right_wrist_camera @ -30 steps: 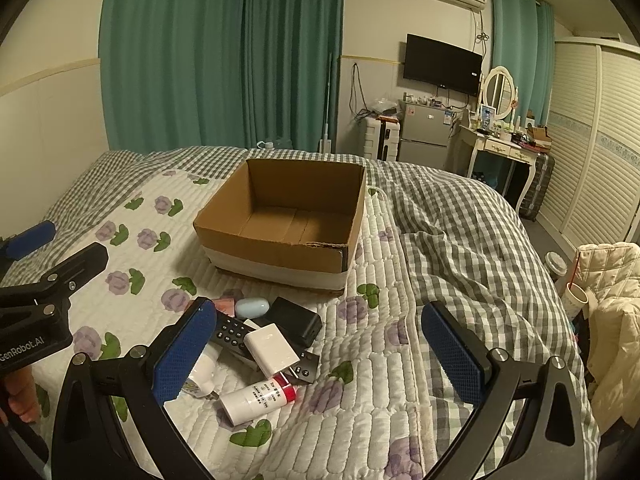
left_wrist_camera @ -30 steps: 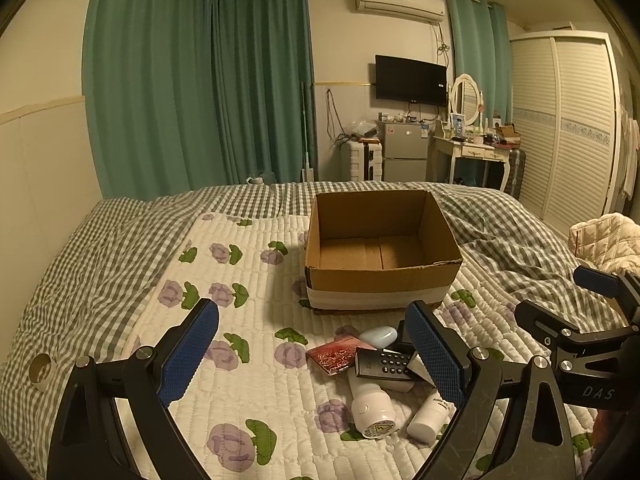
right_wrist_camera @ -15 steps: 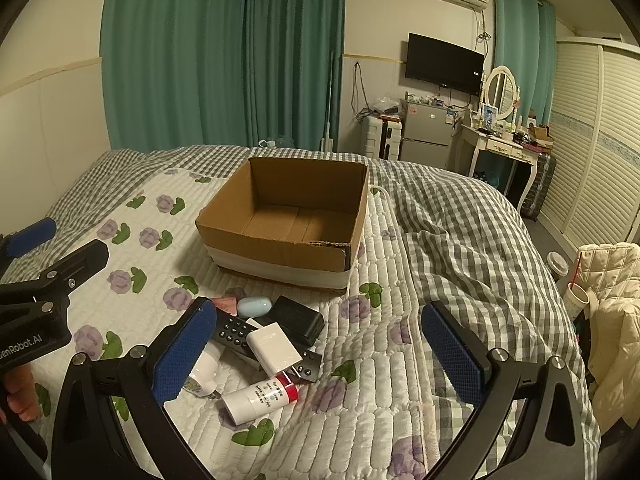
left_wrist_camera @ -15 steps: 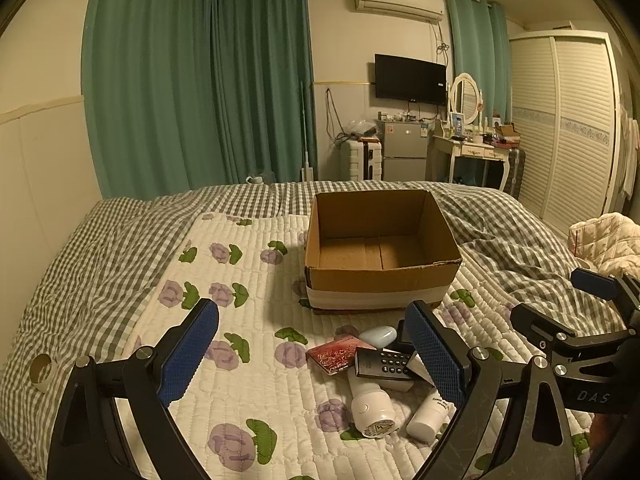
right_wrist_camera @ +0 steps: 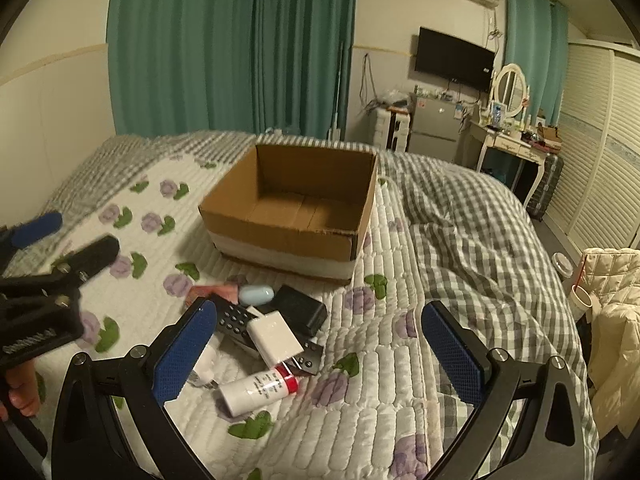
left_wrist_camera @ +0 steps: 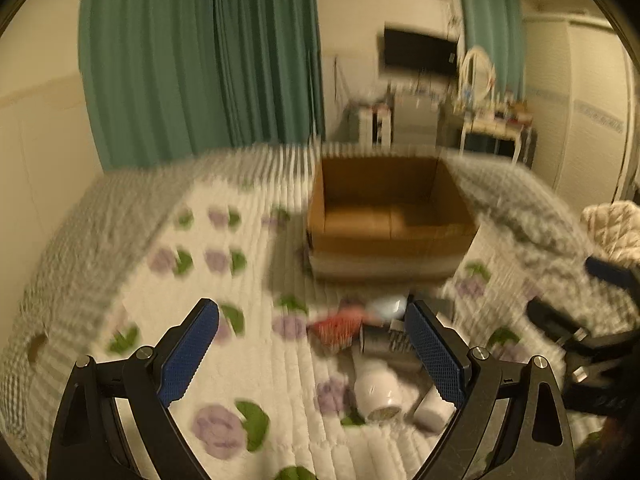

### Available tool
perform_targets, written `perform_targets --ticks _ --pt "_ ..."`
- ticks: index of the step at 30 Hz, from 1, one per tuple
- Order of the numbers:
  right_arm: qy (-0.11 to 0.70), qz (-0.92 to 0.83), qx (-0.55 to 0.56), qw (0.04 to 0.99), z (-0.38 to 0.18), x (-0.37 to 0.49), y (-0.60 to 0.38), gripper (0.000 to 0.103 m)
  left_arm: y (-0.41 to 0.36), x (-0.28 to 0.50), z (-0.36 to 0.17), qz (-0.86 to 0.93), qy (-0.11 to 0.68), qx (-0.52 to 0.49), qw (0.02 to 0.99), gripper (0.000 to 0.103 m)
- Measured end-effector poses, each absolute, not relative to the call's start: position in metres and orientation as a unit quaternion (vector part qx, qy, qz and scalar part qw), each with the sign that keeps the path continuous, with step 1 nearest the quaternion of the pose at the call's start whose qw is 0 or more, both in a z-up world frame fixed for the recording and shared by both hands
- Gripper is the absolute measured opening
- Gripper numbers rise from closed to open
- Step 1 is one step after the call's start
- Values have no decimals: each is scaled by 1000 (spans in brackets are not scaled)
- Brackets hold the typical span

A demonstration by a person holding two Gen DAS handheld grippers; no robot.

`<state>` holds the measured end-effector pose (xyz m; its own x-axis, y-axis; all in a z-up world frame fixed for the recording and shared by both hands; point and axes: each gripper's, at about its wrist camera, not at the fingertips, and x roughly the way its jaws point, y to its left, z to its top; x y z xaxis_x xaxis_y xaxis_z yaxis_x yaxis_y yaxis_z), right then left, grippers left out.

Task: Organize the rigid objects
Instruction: 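Grasp the white cylindrical adapter with the left gripper while the right grasps the white charger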

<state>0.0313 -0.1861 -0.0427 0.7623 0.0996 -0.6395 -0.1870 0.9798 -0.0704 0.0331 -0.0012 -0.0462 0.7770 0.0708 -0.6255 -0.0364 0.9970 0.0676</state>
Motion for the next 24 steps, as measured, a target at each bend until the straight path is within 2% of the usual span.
perform_targets --ticks 5,10,12,14,15,17,24 --pt "389 81 -75 915 -73 57 -193 98 -9 58 -106 44 424 40 904 94" --pt "422 94 -62 900 -93 69 -197 97 -21 64 -132 2 467 20 884 94" --pt "430 99 -54 896 -96 73 -199 97 -30 66 -140 -8 479 32 877 88" --pt "436 102 -51 893 -99 75 -199 97 -37 69 -153 -28 500 38 865 71" --pt "440 103 -51 891 -101 76 -199 97 -40 70 -157 -38 506 32 861 66" --pt "446 103 -55 887 -104 78 -196 97 -40 68 -156 -49 503 26 862 48" --pt "469 138 -66 870 -112 91 -174 95 -20 48 -122 -59 458 12 887 45"
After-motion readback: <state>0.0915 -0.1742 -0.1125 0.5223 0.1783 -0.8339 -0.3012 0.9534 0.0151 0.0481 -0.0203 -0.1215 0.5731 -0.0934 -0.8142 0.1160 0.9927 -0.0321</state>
